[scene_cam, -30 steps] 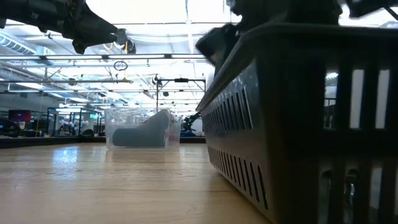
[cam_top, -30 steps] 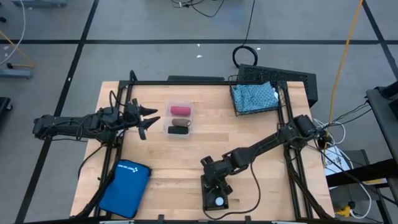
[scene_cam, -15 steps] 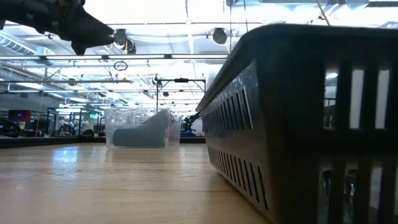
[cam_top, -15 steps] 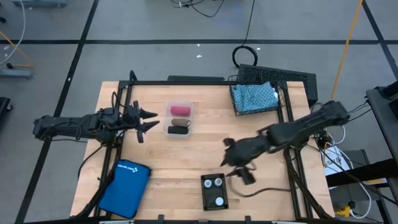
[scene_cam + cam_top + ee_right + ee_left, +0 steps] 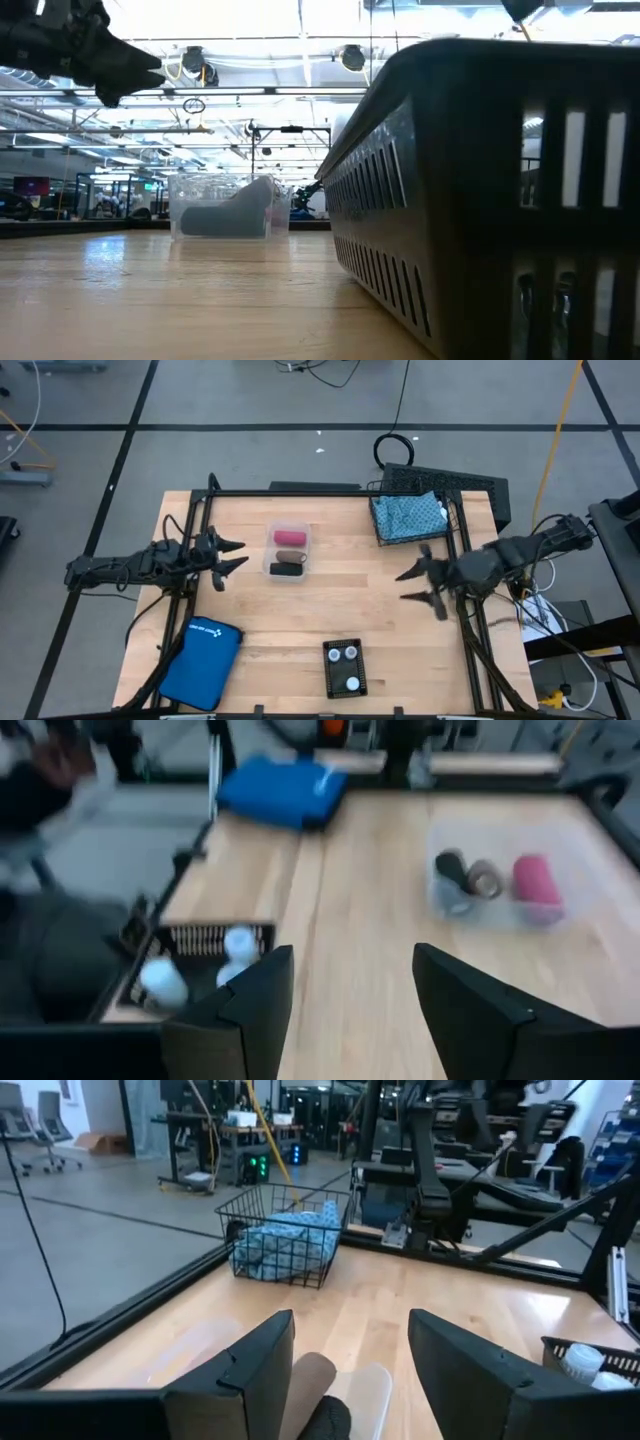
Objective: Pick & Place Medicine items
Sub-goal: Return to Home Position
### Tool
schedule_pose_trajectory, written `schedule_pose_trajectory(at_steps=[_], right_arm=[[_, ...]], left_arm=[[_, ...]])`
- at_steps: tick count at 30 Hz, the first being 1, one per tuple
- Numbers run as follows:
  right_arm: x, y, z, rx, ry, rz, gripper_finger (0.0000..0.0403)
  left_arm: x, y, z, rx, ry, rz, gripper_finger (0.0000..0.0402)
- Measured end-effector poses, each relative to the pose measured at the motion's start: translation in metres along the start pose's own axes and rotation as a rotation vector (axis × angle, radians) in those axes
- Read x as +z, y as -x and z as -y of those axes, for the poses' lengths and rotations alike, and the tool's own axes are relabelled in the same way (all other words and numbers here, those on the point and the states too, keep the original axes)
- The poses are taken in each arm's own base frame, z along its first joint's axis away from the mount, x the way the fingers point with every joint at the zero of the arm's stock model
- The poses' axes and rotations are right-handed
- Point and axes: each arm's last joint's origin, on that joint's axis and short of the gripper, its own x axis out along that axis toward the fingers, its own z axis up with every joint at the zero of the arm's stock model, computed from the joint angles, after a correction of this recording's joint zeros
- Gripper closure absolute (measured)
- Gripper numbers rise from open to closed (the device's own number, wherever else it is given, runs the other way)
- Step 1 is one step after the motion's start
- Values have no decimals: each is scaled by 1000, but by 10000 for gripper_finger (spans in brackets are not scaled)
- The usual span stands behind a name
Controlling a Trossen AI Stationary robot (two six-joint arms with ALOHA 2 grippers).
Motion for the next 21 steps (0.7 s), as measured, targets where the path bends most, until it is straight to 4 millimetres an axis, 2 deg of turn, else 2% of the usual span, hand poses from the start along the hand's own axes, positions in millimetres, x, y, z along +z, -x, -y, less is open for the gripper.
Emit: schedule_pose_trajectory(at_steps=[3, 10, 17, 21], right_arm=[[-20, 15, 10, -22, -17, 88, 206], [-60, 34, 24, -56, -49, 199, 208], [-87, 44, 32, -92, -39, 277, 204], [-103, 42, 36, -151, -41, 302, 206]], left_arm=[[-8, 1, -1, 13, -6, 17, 196], [-29, -3, -3, 15, 5, 31, 213], [-37, -5, -4, 35, 5, 14, 230], [-40, -6, -4, 35, 8, 24, 238]])
